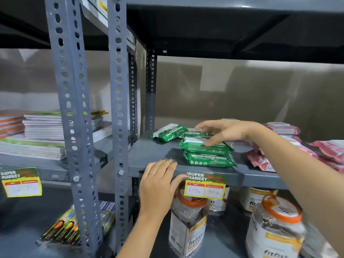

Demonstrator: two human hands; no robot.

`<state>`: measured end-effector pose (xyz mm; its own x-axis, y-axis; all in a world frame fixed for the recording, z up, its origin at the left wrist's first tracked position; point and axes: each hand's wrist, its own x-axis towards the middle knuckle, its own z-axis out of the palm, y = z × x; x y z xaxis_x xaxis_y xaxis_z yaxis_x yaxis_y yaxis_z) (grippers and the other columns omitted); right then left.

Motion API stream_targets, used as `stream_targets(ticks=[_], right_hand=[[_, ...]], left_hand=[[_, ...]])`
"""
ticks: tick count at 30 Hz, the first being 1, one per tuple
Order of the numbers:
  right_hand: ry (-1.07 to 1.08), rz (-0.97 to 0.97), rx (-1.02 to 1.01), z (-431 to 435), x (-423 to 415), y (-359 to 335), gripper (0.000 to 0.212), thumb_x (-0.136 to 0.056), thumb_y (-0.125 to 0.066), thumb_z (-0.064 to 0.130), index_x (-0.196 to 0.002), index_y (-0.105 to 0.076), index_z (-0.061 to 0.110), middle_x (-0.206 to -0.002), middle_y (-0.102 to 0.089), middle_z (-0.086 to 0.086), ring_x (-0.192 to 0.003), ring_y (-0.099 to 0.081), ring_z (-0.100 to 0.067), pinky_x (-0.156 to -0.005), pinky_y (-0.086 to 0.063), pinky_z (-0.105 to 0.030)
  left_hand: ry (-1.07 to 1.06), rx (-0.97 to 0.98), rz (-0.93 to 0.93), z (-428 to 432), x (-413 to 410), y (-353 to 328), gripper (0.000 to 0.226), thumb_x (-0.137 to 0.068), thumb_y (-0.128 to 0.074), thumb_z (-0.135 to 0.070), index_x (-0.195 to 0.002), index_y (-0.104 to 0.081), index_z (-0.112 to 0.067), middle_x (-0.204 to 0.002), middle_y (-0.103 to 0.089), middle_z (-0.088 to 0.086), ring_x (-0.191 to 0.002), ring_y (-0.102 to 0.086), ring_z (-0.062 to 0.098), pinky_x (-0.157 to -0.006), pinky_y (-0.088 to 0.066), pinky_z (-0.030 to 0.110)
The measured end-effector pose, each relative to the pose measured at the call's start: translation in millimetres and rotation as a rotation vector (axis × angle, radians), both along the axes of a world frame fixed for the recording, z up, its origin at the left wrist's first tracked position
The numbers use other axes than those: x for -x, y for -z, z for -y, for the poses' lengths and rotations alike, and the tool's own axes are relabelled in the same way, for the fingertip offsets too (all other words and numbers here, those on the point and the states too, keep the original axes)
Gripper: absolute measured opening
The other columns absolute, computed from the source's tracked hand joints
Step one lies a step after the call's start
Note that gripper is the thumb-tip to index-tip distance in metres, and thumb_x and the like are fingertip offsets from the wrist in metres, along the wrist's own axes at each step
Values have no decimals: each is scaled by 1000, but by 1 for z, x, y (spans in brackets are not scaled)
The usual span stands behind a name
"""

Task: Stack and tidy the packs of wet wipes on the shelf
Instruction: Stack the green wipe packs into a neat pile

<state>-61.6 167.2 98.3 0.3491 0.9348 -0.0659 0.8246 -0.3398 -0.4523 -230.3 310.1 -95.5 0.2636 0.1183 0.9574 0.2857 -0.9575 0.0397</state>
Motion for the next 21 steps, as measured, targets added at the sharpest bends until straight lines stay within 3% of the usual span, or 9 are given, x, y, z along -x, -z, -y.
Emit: stream_targets(ticks=[2,4,7,9,10,12,14,17,21], right_hand=[[-5,65,-16,0,3,-4,45,-82,-70,32,-124,-55,42,-137,-52,2,-127,-48,-17,-109,-35,-38],[20,201,-9,-1,5,-4,34,-81,-69,43,-114,-64,38,-115,-63,8,-109,-58,-14,-96,-41,-32],[80,337,0,-1,12,-3,52,-77,-53,70,-101,-70,27,-83,-58,14,-79,-55,-7,-82,-39,-30],[74,393,8,0,11,-5,66,-80,-39,74,-96,-68,17,-91,-62,1,-87,-58,-19,-86,-42,-33],[60,388,6,2,9,-6,61,-85,-38,68,-103,-69,19,-108,-65,-2,-102,-59,-21,-96,-41,-35],[15,294,22,6,7,-8,37,-94,-47,46,-124,-63,31,-137,-53,9,-127,-49,-14,-111,-31,-35],[-5,183,58,10,10,-6,32,-94,-54,36,-125,-60,39,-133,-50,20,-127,-46,-8,-113,-29,-33],[45,249,-9,4,13,3,33,-89,-56,48,-118,-66,37,-125,-61,14,-118,-55,-12,-108,-37,-35],[96,443,-49,-3,22,4,64,-87,-38,67,-106,-71,16,-98,-70,-1,-92,-61,-21,-87,-49,-37]], left_hand=[[-1,11,-6,1,0,0,41,-87,-62,-47,-107,-72,-12,-110,-71,0,-105,-63,16,-99,-43,36],[-7,11,-9,2,1,0,41,-86,-63,-47,-107,-72,-12,-110,-71,1,-106,-63,17,-99,-43,36],[-15,21,-14,4,2,0,41,-86,-63,-46,-107,-71,-12,-111,-71,1,-106,-63,17,-100,-42,36],[-22,26,-20,4,2,0,41,-86,-63,-46,-107,-71,-12,-111,-70,1,-106,-63,17,-101,-41,36],[-27,29,-22,4,1,0,41,-86,-63,-46,-107,-71,-12,-111,-70,1,-106,-63,17,-101,-41,35],[-35,35,-26,5,1,-1,41,-86,-62,-46,-107,-71,-13,-111,-70,1,-106,-63,17,-101,-41,35],[-35,38,-32,5,1,-1,41,-86,-61,-46,-107,-71,-13,-112,-70,1,-106,-63,17,-102,-40,35],[-37,39,-40,5,3,-2,41,-87,-61,-46,-108,-71,-13,-112,-70,1,-107,-63,17,-101,-41,36],[-55,44,-64,8,4,-3,44,-89,-55,-48,-109,-71,-13,-112,-70,2,-106,-63,17,-102,-38,34]])
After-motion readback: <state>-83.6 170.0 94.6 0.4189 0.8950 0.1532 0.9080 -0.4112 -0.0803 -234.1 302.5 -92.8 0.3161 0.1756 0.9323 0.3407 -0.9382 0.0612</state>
